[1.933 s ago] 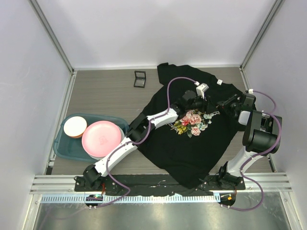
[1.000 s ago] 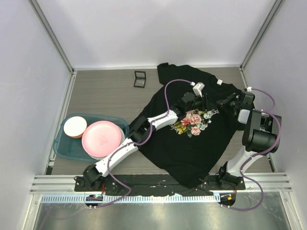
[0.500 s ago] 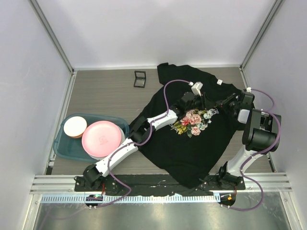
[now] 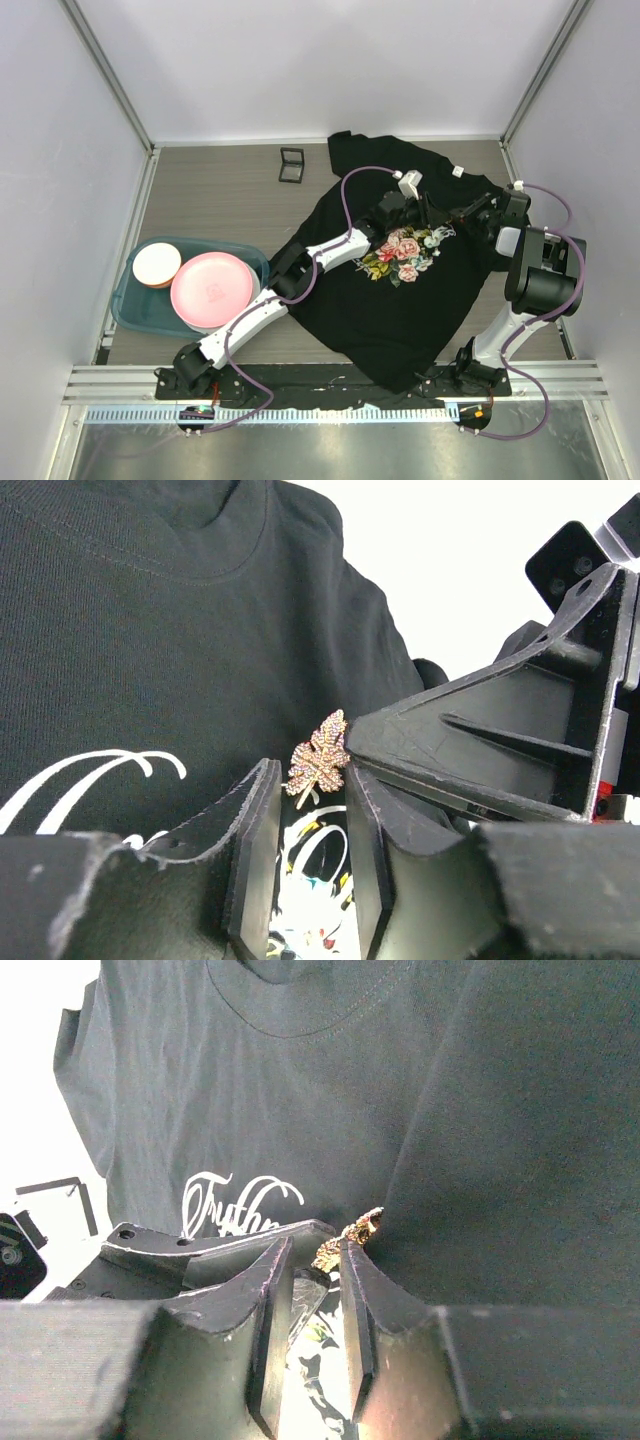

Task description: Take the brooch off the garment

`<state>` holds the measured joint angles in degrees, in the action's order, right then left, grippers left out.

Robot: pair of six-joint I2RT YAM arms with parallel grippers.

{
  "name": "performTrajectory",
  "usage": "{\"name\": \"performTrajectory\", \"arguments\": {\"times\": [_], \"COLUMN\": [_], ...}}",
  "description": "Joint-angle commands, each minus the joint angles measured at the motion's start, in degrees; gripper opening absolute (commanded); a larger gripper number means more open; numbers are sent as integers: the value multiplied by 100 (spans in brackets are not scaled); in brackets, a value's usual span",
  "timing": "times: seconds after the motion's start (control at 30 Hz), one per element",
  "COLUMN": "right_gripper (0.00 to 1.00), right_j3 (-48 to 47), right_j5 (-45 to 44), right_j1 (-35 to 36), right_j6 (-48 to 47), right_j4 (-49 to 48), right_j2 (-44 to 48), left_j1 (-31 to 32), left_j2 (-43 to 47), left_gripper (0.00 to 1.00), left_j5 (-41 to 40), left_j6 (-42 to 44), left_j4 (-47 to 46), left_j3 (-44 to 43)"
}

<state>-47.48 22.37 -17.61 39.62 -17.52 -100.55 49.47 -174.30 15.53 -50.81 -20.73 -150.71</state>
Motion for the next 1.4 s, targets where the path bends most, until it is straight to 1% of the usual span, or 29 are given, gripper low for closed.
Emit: {"name": "performTrajectory", "arguments": {"times": [0.0, 0.07, 0.1, 0.17, 0.2, 0.27, 0.3, 0.37, 0.47, 0.57, 0.63, 0.7, 0.83, 0.97, 1.1, 1.37], "right_gripper": [31, 31, 31, 31, 31, 31, 32, 32, 33, 31, 29, 25, 20, 20, 23, 22], "right_j3": [-209, -209, -209, -200, -200, -191, -191, -182, -121, -59, -68, -103, -226, -261, -296, -402], "right_j5": [171, 180, 180, 180, 145, 57, -135, -320, -593, -752, -778, -743, -568, -567, -541, -558], "right_j1": [55, 64, 64, 64, 64, 64, 64, 64, 64, 64, 64, 64, 64, 64, 73, 135], "right_j6": [55, 64, 64, 73, 81, 38, 3, -102, -182, -235, -252, -261, -235, -270, -270, -314], "right_j4": [-138, -138, -138, -129, -112, 11, 81, 292, 451, 539, 539, 530, 355, 346, 319, 319], "right_j2": [1, 1, -8, -17, -17, 53, 97, 246, 352, 405, 352, 274, 115, 71, -43, -210], "left_j1": [-8, -8, -8, -8, -17, -17, -17, -25, -52, -60, -61, -69, -78, -78, -87, -78], "left_j2": [-52, -60, -60, -60, -60, -69, -69, -78, -87, -95, -96, -87, -61, -52, -34, -34], "left_gripper": [33, 30, 26, 22, 16, 11, 9, 7, 0, 0, 0, 0, 0, 0, 0, 0], "left_j5": [-85, -111, -129, -155, -164, -182, -182, -208, -217, -226, -226, -208, -208, -191, -182, -173], "left_j6": [-17, -8, -17, -17, -26, -43, -61, -87, -149, -175, -184, -202, -245, -263, -272, -263], "left_j4": [-19, 16, 34, 69, 69, 78, 78, 78, 69, 52, 17, -18, -124, -168, -203, -247], "left_j3": [-195, -195, -213, -213, -221, -222, -222, -222, -222, -204, -186, -160, -63, -20, 7, 42]}}
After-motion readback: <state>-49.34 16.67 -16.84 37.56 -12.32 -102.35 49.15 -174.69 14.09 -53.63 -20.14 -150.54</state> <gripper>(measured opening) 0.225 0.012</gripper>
